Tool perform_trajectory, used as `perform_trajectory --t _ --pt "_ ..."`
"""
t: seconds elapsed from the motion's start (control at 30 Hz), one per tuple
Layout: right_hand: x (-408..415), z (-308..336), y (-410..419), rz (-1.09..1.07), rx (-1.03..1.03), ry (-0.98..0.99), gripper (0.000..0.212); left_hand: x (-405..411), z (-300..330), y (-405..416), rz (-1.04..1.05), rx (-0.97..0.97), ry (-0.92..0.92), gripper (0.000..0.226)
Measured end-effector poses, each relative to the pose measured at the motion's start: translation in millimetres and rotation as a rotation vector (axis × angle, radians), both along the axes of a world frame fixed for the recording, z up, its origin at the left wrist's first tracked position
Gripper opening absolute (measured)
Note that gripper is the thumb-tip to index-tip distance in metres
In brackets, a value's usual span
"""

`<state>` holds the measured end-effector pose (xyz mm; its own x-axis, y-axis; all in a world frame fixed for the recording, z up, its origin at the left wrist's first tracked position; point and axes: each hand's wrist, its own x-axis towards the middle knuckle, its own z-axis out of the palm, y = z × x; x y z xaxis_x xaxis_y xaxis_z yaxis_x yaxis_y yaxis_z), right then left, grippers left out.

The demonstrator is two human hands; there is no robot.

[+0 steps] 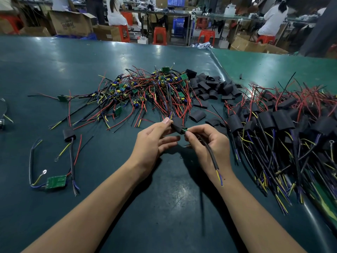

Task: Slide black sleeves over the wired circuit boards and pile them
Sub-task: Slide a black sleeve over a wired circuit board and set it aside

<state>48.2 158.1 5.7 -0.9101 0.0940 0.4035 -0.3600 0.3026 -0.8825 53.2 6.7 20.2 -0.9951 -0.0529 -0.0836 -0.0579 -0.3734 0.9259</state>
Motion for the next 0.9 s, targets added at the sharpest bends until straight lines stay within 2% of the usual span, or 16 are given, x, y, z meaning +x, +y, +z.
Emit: perform_trajectory --t 0.13,0.23,0.37,0.43,0.53,0.6,0.7,0.83,0.9 --pt "1.6 0.8 -0.5 0.022 0.072 0.055 0.007 1.1 -0.3 0.0 -0.023 0.015 0.000 0.037" --pt "3.1 0.6 -4.5 0.041 0.102 0.102 0.001 0.7 -0.5 1.4 0.015 -0.043 0.021 0.024" --pt "-1.6 2.9 -2.0 -0.025 0.148 0.152 0.003 -0.7 -3.4 1.0 0.026 -0.056 0.011 0.026" --pt "-3.1 3.4 0.0 -0.039 0.080 0.044 0.005 -1.3 -3.1 -0.3 -0.008 -0.056 -0.002 0.034" --pt "-5.0 6.9 0.4 0.022 -0.217 -0.180 0.007 -2.2 -3.4 -0.8 -0.028 -0.027 -0.020 0.054" --pt "-6.6 9.4 1.9 0.038 -0.364 -0.261 0.008 -1.7 -4.1 0.1 -0.019 -0.045 -0.007 0.040" --pt "-6.9 10.6 3.4 0.034 -0.382 -0.290 0.007 0.4 -5.6 0.5 0.002 -0.100 0.043 0.021" --pt "-5.6 9.9 2.7 0.021 -0.320 -0.299 0.009 -1.2 -6.8 -0.4 0.002 -0.133 0.061 0.021" --pt "-6.5 11.9 3.0 0.038 -0.381 -0.344 0.008 -1.6 -6.8 0.8 0.022 -0.157 0.082 0.023"
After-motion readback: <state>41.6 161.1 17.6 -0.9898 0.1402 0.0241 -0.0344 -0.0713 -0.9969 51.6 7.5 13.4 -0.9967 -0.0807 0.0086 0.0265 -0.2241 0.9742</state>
